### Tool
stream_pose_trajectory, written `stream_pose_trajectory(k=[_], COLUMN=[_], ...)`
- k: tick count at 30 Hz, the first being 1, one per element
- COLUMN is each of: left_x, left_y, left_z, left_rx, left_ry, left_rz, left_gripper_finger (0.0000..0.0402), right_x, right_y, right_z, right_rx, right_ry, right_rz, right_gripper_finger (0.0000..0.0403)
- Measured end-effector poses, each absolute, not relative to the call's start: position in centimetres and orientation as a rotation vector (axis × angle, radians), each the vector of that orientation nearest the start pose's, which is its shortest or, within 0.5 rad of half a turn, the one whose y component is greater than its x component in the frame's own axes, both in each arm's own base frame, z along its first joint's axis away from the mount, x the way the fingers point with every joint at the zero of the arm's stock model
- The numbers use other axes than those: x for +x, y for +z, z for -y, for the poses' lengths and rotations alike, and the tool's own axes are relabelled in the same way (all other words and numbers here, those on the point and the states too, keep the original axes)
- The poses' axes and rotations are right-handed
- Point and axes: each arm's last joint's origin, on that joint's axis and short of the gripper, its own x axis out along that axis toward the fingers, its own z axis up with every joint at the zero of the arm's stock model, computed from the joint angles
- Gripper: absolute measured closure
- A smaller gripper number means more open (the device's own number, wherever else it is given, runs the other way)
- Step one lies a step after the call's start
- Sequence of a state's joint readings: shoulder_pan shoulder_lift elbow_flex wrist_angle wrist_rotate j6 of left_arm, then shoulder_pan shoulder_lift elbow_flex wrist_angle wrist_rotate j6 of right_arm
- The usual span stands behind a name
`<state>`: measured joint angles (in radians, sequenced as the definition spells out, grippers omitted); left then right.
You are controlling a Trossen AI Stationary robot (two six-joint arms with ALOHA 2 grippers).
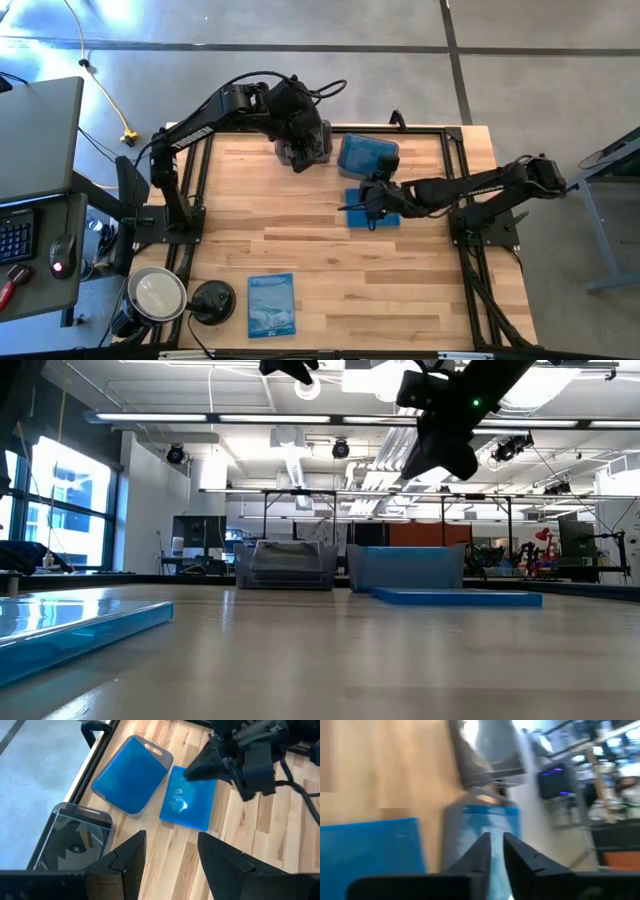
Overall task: Pick & place jewel cases by type
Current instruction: Put the top blue cd case into the right black bin
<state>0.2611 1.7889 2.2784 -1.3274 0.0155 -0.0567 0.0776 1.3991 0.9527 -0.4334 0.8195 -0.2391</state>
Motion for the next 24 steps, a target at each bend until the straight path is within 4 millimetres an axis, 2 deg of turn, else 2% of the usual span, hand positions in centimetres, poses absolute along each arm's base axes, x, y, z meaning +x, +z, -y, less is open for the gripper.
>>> stream_pose_trajectory(k=[7,11,16,21,24], left_x=[31.9,32.4,33.5,34.0,34.1], left_y=[45.7,44.5,41.4,40.0,39.9], left_z=[-8.3,-7.6,-6.6,-5.8,-5.4], left_rx=[-0.167,-0.165,-0.105,-0.094,-0.076], left_ry=[0.249,0.203,0.119,0.103,0.098], left_rz=[-0.831,-0.882,-1.011,-1.047,-1.052], left_gripper_finger=[0.0225,0.0225,0.0225,0.0225,0.0231], right_x=[27.1,26.1,25.4,25.0,24.7], right_y=[23.4,21.3,17.3,13.7,11.9], right_z=[-1.0,-2.6,-3.7,-2.2,-1.1], right_rx=[-0.393,-0.289,-0.250,-0.031,-0.028], right_ry=[-0.402,-0.274,-0.235,-0.169,-0.223], right_rz=[-0.980,-1.036,-0.933,-0.920,-0.920], right_gripper_finger=[0.0257,0.0214,0.0202,0.0203,0.0203])
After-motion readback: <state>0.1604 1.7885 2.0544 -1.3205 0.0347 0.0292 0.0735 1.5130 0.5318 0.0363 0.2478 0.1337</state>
